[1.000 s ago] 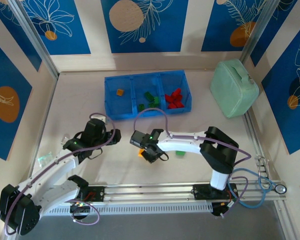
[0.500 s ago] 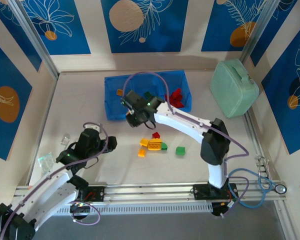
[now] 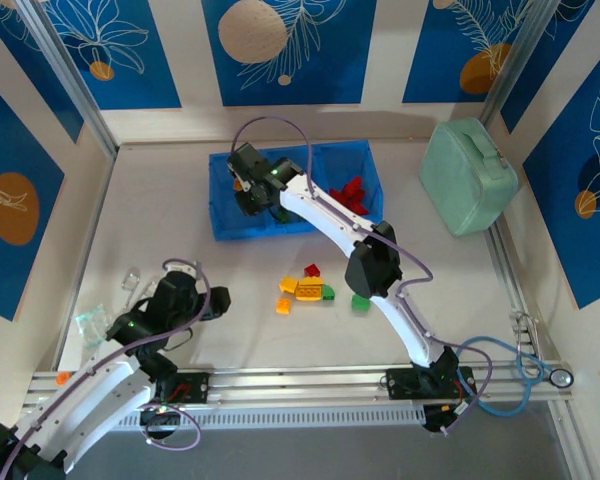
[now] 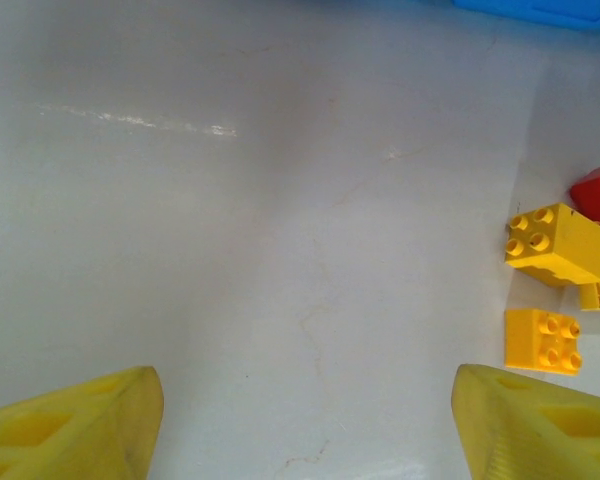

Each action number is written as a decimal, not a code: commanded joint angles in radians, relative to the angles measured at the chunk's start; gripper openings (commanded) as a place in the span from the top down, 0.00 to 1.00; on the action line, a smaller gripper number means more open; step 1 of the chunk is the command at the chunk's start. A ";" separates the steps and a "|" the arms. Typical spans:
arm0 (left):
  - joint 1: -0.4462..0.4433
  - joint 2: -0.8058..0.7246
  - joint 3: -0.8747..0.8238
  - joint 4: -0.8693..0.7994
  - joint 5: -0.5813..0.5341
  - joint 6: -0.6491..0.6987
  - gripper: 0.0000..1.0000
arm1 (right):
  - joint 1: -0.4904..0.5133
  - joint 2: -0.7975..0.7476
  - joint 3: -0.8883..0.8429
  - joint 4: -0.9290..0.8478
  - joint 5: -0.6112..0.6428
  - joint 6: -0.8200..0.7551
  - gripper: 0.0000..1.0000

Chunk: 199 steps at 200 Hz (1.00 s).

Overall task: Sort the legos into containers by color
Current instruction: Place the lego in the container, then pick up the lego from the middle-left of the table.

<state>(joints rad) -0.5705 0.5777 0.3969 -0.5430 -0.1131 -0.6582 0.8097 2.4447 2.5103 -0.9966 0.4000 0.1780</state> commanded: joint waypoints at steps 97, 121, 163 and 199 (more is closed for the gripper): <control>-0.169 0.057 0.055 0.005 -0.097 -0.024 0.24 | -0.037 0.132 0.201 0.050 0.019 -0.037 0.58; -0.217 0.102 0.088 0.005 -0.131 -0.018 0.24 | -0.043 0.109 0.211 0.041 0.036 -0.029 0.39; -0.298 0.198 0.121 0.052 -0.148 -0.006 0.24 | -0.054 -0.006 0.171 -0.003 0.009 0.018 0.12; -0.340 0.306 0.141 0.118 -0.130 0.006 0.24 | -0.052 -0.197 -0.029 0.044 -0.012 0.042 0.12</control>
<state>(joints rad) -0.8841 0.8330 0.4988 -0.4850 -0.2379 -0.6724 0.7589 2.4374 2.5683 -0.9768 0.4129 0.1875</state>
